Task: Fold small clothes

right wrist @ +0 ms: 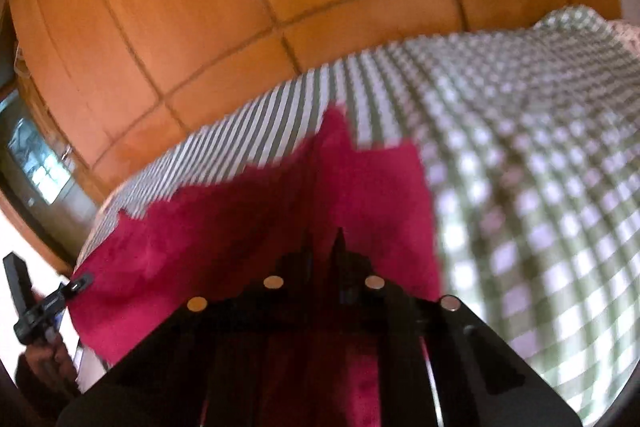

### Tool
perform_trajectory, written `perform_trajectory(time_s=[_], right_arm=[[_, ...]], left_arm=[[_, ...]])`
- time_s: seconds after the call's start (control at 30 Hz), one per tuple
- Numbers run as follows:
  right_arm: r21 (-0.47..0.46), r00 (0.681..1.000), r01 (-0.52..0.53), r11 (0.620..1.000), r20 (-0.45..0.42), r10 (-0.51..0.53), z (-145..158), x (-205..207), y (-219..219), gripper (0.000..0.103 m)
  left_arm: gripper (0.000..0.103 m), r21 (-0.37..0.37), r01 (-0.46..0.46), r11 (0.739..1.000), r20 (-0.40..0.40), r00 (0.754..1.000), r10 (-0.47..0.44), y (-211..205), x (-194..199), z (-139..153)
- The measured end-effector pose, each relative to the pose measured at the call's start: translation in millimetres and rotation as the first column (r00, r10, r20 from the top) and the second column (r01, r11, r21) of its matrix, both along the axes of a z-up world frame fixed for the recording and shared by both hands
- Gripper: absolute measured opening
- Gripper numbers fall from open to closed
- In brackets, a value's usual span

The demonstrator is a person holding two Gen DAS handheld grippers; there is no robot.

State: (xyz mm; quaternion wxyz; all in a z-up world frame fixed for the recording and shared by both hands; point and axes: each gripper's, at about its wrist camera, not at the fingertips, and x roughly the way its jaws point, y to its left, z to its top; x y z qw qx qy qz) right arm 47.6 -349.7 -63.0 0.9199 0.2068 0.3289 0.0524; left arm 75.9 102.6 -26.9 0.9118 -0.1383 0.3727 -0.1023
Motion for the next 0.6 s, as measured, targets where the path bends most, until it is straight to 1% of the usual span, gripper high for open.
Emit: perform_trajectory(time_s=[0.07,0.13,0.17,0.2,0.23,0.27,0.3,0.33,0.37,0.4,0.43,0.47,0.5,0.53,0.6], right_arm=[[-0.009,1.000,0.003,1.000,-0.006,-0.003,2.8,4.4,-3.7,0.008],[-0.046,0.999,0.000,0.999,-0.050,-0.003,-6.9,10.6,-1.0,0.008],[-0.075,0.996,-0.002,0.997,-0.092,-0.005,-19.1,12.9,2.2,0.008],[-0.097,0.992,-0.005,0.995,-0.130,-0.008,-30.6,14.3,4.3,0.008],[-0.116,0.990,-0.008,0.993,-0.137,-0.009,-39.8,11.1,7.8,0.008],[-0.127,0.994,-0.003,0.992,-0.112,-0.011,-38.4,7.1,9.0,0.009],[-0.135,0.995,-0.005,0.991,-0.100,-0.008,-35.1,3.6,10.3,0.015],[-0.135,0.995,-0.011,0.991,-0.100,-0.002,-30.6,1.7,10.4,0.025],[-0.136,0.995,-0.011,0.991,-0.095,-0.002,-26.3,0.4,10.0,0.028],[-0.146,0.997,-0.002,0.989,-0.073,-0.009,-17.5,-2.6,10.4,0.028],[-0.156,0.999,-0.001,0.988,-0.049,-0.006,-9.7,-4.3,12.5,0.028],[-0.171,1.000,-0.008,0.985,-0.018,0.005,1.1,-5.0,15.7,0.028],[-0.184,1.000,-0.023,0.983,0.002,0.024,9.7,-3.3,20.1,0.028],[-0.196,0.999,-0.043,0.980,0.012,0.046,16.1,1.0,25.5,0.028],[-0.226,0.994,-0.108,0.968,0.003,0.111,23.4,17.4,41.5,0.028]], left_arm=[[0.007,0.020,0.001,1.000,-0.009,1.000,-0.001,1.1,-1.1,-3.8],[0.007,0.043,0.005,0.999,-0.050,0.999,-0.003,-2.2,-0.7,-19.4],[0.007,0.032,0.010,0.999,-0.107,0.994,-0.006,-3.8,0.6,-35.7],[0.007,0.010,0.012,1.000,-0.119,0.993,-0.011,-3.3,-1.2,-42.1],[0.007,0.002,0.012,1.000,-0.096,0.995,-0.011,-3.1,-5.9,-42.9],[0.009,0.015,0.018,1.000,-0.082,0.996,-0.017,-4.3,-10.2,-39.7],[0.015,0.029,0.025,0.999,-0.082,0.996,-0.022,-5.3,-10.8,-37.0],[0.024,0.048,0.032,0.998,-0.085,0.996,-0.027,-6.0,-10.6,-33.7],[0.029,0.071,0.024,0.997,-0.083,0.996,-0.018,-5.1,-10.9,-26.7],[0.039,0.078,0.007,0.997,-0.071,0.997,-0.002,-3.4,-10.7,-20.3],[0.052,0.083,-0.016,0.996,-0.044,0.999,0.020,-2.9,-12.4,-11.1],[0.056,0.085,-0.044,0.995,0.014,0.999,0.043,-3.2,-14.1,2.6],[0.061,0.084,-0.049,0.995,0.040,0.998,0.046,-4.9,-15.1,10.7],[0.061,0.085,-0.045,0.995,0.061,0.997,0.040,-8.8,-12.3,18.0],[0.061,0.093,0.003,0.996,0.075,0.997,-0.010,-25.2,0.2,28.7]])
